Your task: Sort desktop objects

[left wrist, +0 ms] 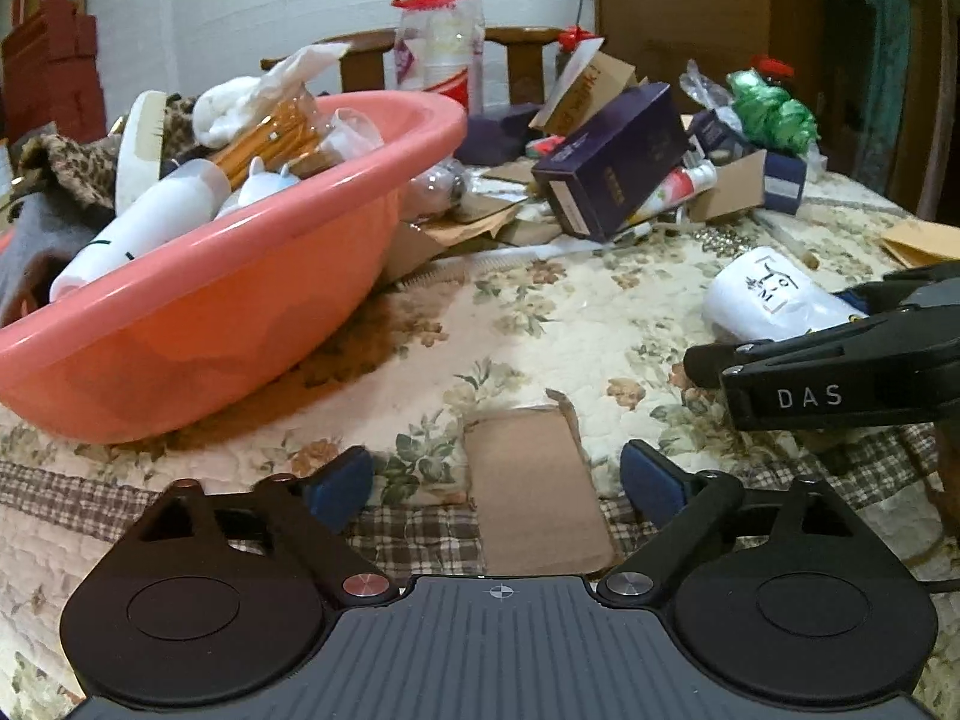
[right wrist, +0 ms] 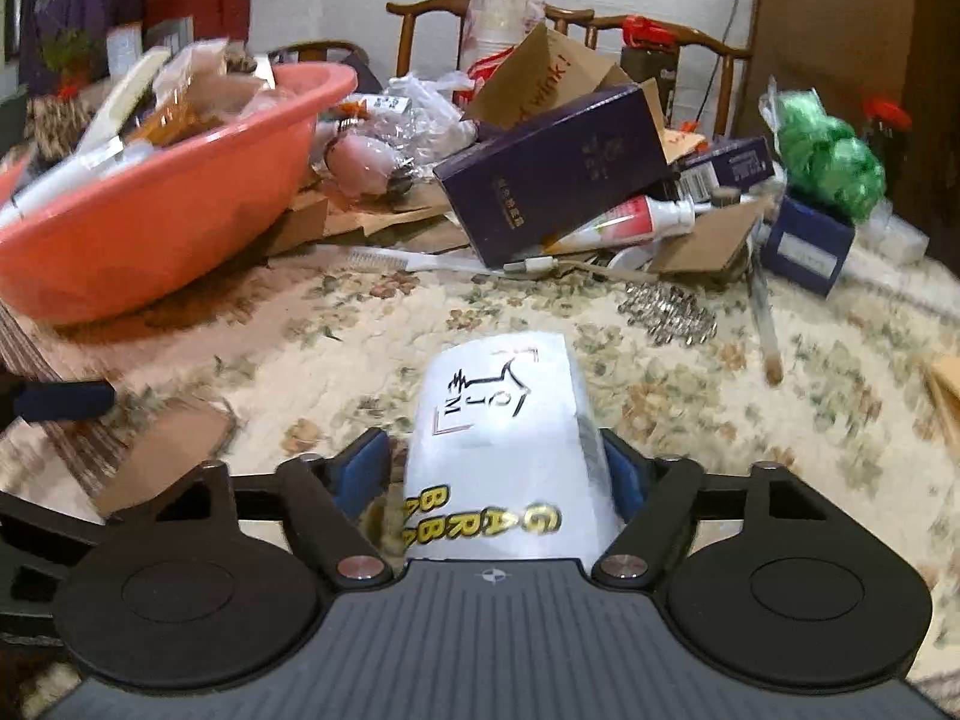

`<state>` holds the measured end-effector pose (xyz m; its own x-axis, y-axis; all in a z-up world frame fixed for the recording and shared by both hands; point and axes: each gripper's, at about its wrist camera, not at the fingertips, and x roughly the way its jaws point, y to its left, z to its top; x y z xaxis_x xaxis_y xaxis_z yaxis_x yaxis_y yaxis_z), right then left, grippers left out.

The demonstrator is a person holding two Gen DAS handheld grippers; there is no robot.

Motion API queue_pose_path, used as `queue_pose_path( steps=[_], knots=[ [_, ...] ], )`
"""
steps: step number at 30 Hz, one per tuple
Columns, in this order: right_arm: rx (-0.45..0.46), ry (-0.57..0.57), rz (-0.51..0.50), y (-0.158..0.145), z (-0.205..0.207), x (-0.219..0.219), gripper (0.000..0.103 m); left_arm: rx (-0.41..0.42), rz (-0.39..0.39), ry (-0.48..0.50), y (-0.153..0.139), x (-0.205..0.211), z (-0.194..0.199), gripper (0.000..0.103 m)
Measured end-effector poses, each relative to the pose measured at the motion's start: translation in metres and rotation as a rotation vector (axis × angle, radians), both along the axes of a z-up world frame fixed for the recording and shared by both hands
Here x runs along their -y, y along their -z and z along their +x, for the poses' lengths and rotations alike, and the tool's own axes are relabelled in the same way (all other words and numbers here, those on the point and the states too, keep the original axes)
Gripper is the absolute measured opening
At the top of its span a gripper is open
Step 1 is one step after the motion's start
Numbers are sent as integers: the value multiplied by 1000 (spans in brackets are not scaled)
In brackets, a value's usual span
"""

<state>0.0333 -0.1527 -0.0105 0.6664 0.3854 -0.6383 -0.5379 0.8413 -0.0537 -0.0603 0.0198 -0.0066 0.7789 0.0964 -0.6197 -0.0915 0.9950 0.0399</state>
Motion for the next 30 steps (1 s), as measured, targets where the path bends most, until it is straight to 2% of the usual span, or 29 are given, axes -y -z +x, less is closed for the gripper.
queue_pose_path(
  steps=[1,2,3,6,11,15,18,21,24,30],
  knots=[
    [8,-6,-8,-1,0,0,62,9,3,6,-1,1,-1,72],
    [14,-4,-14,-2,-1,1,62,17,6,18,-2,3,-2,53],
    [13,-6,-17,-3,-3,2,60,22,8,26,-3,5,-3,41],
    [3,12,42,-3,-7,12,59,30,13,18,-3,9,-4,42],
    [-37,-18,158,-8,-20,31,59,20,-45,12,-6,2,-4,42],
    [-53,-38,185,-10,-28,33,59,21,-74,13,-8,0,-5,42],
    [-102,-53,177,-3,-28,26,61,20,-126,40,-11,0,-5,42],
    [-74,-27,168,-2,-33,21,60,26,-183,33,-14,-6,-3,42],
    [-106,-25,199,-3,-32,23,60,31,-258,33,-18,-15,-3,42],
    [-192,-50,285,-6,-29,25,60,67,-289,56,-31,-23,-14,43]
  ],
)
